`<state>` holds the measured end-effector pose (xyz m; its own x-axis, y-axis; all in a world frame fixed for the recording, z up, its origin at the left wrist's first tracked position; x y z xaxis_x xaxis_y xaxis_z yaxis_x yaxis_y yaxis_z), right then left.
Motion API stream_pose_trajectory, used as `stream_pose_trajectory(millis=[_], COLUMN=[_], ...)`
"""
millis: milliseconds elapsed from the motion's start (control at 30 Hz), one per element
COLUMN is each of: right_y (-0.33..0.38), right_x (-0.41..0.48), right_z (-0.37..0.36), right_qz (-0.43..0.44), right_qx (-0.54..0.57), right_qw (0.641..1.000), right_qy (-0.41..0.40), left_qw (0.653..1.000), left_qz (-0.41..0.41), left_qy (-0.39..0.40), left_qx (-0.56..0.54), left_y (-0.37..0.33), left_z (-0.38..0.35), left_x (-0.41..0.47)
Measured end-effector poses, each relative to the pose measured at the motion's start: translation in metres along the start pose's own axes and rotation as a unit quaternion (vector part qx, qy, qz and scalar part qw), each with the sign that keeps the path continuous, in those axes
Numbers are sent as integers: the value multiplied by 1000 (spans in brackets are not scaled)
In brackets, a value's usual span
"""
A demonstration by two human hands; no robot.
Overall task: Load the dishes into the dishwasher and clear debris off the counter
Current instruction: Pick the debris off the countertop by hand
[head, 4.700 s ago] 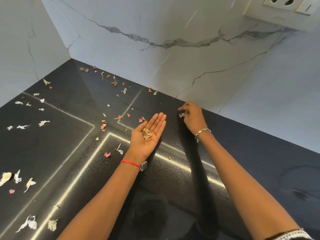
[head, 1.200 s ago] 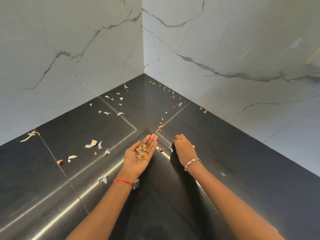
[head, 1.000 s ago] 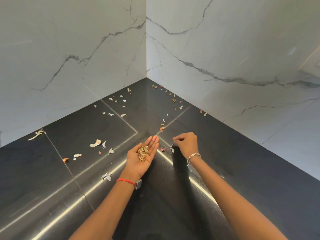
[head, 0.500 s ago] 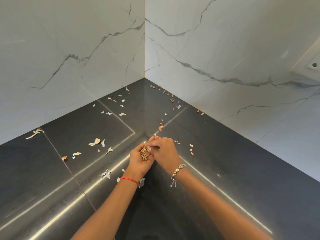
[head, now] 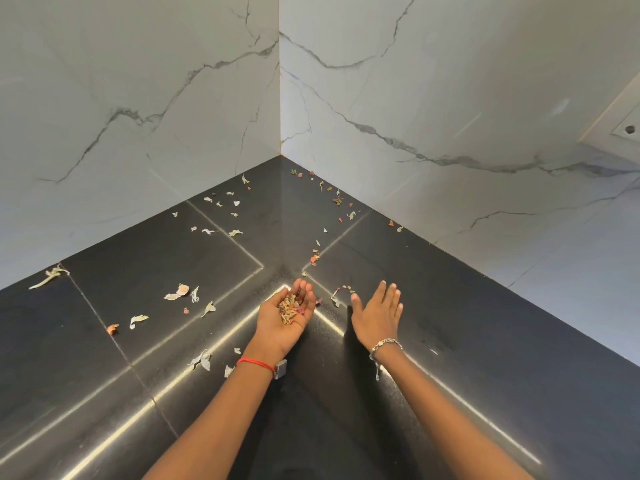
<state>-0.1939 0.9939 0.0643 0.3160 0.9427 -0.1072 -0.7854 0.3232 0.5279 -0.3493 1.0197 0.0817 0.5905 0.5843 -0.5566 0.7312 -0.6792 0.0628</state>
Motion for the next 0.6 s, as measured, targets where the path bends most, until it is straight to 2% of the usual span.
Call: stream_pose_trajectory(millis=[100,267,600], right_y=[6,29,49], right_x=[0,11,-1], right_z=[-12,-24,-43], right_qz=[-2,81,219], right_qx=[-24,-60,-14], right_qw=[1000,994,972], right_qy=[7,39,86], left_qw=[1000,1000,999], left_qz=[-4,-20,-24], left_qy=[1,-1,-16], left_qx=[3,7,16], left_y=[-4,-10,-17], left_z=[1,2,5], left_x=[1,-3,-2])
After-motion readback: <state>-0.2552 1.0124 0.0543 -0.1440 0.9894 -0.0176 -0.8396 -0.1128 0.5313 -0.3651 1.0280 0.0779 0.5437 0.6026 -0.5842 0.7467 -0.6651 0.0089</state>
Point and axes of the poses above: each hand's wrist, its own x-axis towards the middle knuckle, its own z-axis out of the back of the hand, y = z × x, the point moved 2 cm from there along x, towards the middle knuckle, and after that the axes turned 13 degrees about z, right-handed, at the moved point
